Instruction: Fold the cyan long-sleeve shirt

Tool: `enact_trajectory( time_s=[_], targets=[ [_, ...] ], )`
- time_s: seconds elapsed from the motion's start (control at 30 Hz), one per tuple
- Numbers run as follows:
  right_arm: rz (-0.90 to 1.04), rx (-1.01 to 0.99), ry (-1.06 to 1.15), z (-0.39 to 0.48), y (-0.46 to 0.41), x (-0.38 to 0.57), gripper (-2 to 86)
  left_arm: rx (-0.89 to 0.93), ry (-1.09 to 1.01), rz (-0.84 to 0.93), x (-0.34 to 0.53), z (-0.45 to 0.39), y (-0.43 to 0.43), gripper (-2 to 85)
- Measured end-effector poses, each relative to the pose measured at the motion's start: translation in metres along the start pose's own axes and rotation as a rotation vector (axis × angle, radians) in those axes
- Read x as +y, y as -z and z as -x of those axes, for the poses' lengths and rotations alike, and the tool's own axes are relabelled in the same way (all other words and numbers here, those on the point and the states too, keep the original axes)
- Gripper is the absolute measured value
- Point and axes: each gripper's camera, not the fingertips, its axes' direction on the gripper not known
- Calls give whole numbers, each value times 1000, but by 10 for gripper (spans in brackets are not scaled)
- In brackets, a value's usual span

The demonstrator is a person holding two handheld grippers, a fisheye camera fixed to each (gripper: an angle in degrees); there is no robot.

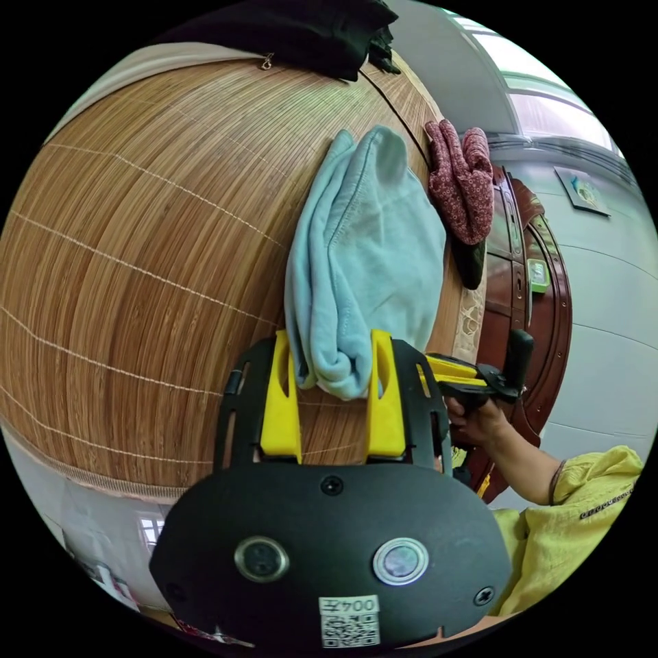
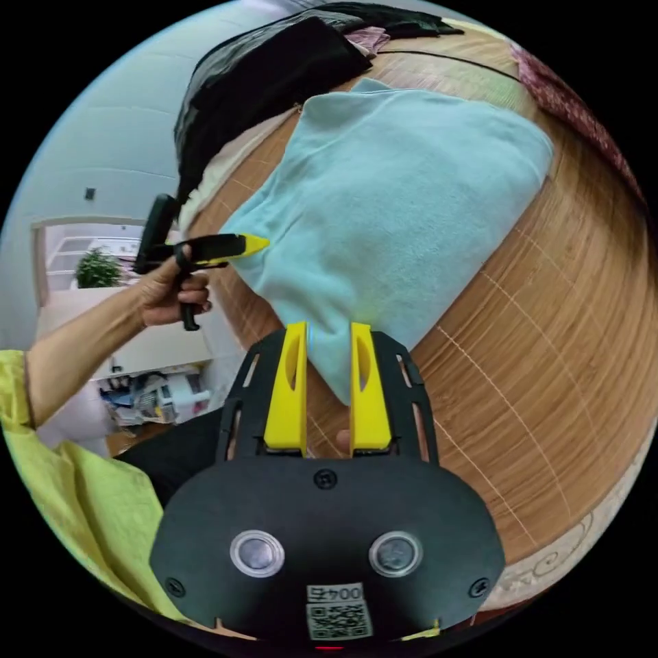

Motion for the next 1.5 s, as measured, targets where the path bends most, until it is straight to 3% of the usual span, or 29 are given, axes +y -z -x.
enact_trajectory(
  time_s=[0.13, 0.23, 0.5, 0.9, 1.1, 1.23, 1.5],
  targets=[
    [-180, -312, -34, -72, 95, 15, 207, 0, 26, -14, 0, -6, -18, 146],
    [-385, -360, -57, -126, 165, 21, 228, -5, 33, -8, -2, -11, -32, 143],
    [-308, -422, -45, -198, 267, -33, 267, -19, 23, 13, -7, -31, -69, 141],
    [-288, -665, -51, -246, 354, -102, 183, 16, 2, 6, -8, -57, -128, 137],
    [-203, -680, 8, -233, 391, -152, 131, 15, -29, 1, -7, -72, -160, 122],
    [-192, -658, -104, -224, 414, -173, 71, -17, -58, -9, -5, -89, -182, 104],
    [-361, -269, -25, -106, 535, -150, 62, -150, -246, -30, 19, -195, -205, 88]
  ],
)
